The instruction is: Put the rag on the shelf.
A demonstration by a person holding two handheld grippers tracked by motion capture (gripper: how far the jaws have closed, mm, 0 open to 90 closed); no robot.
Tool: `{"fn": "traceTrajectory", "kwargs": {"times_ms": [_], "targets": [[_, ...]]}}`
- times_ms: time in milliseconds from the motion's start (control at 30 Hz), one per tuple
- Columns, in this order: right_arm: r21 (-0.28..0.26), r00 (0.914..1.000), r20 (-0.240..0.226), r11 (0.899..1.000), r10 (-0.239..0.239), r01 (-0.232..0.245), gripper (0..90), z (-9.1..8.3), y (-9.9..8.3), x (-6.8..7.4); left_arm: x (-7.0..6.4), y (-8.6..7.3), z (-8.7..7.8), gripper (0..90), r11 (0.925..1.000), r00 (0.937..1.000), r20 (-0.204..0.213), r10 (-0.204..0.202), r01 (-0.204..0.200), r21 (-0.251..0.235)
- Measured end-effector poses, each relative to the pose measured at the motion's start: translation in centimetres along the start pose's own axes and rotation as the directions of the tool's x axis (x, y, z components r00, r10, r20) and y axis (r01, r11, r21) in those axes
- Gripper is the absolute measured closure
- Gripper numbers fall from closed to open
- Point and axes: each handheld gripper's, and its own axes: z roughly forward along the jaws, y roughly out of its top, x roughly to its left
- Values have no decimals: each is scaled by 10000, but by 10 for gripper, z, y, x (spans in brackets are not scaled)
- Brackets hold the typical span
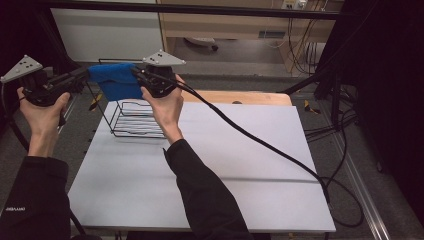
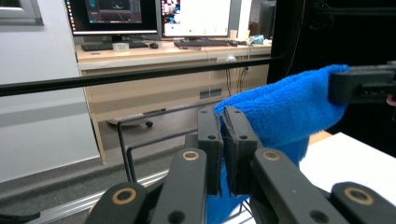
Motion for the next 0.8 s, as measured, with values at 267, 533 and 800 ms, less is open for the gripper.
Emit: {"fn": "traceTrajectory", "kwargs": {"times_ms": [267, 533, 800], "targets": [[360, 9994, -198, 9990, 287, -280, 826, -3, -11, -6, -9, -6, 0, 851, 9969, 9986, -46, 523, -520, 587], [560, 9988, -354, 9979, 344, -324, 825, -5, -20, -10, -10, -13, 3, 838, 9948, 9989, 33, 466, -467, 909], [690, 9993, -355, 9976, 135, -110, 825, -7, -21, -10, -8, -5, -2, 737, 9970, 9986, 179, -490, 479, 612]]}}
